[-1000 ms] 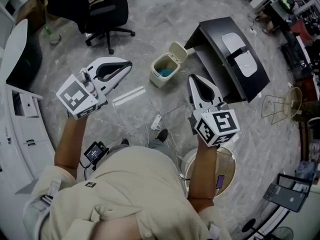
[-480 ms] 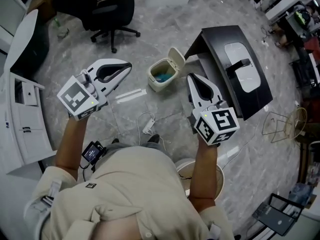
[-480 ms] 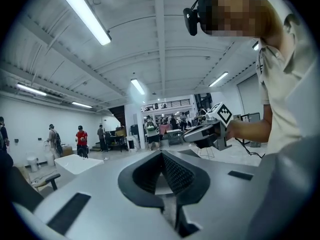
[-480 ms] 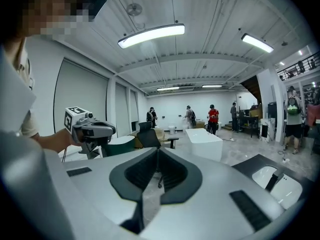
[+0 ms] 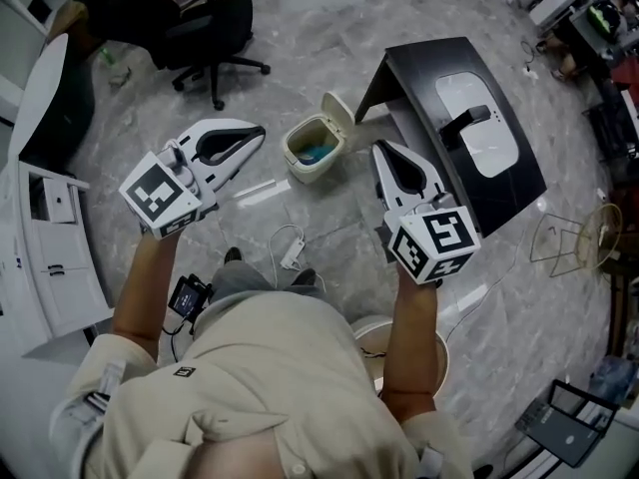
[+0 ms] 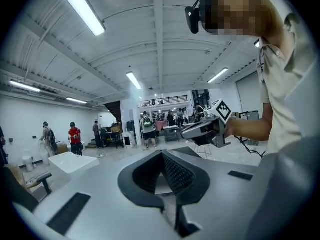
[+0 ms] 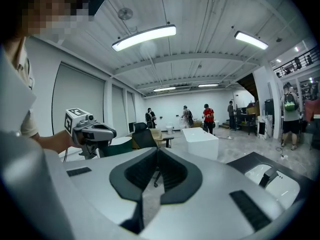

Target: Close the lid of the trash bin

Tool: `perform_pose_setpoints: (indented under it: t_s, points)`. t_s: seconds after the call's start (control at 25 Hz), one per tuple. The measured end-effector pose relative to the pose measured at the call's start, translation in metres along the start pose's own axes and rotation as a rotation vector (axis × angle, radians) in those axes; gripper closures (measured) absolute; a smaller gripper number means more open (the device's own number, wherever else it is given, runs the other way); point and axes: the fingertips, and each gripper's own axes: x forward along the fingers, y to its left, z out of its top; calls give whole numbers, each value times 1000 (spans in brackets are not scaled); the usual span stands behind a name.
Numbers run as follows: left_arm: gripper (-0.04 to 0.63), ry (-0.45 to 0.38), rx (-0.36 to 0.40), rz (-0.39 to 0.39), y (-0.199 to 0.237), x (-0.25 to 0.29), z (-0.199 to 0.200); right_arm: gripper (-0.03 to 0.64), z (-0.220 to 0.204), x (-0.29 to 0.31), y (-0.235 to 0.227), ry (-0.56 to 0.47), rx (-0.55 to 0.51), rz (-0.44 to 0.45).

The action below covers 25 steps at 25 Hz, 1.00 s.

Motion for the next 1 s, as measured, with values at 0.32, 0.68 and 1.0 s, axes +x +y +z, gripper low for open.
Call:
perform_pose_setpoints:
  t_s: [0.32,0.68,1.0]
  points:
    - [580,-11,10,-122,20,60,-16,589,-18,-2,-39,26,34,-119]
    - [580,-1,10,-300,92,135,-45,589,-27,37,-80,55,84,-285]
    - [580,53,3,-396,139,202,-82,589,-42,71,-111,88,142,-365]
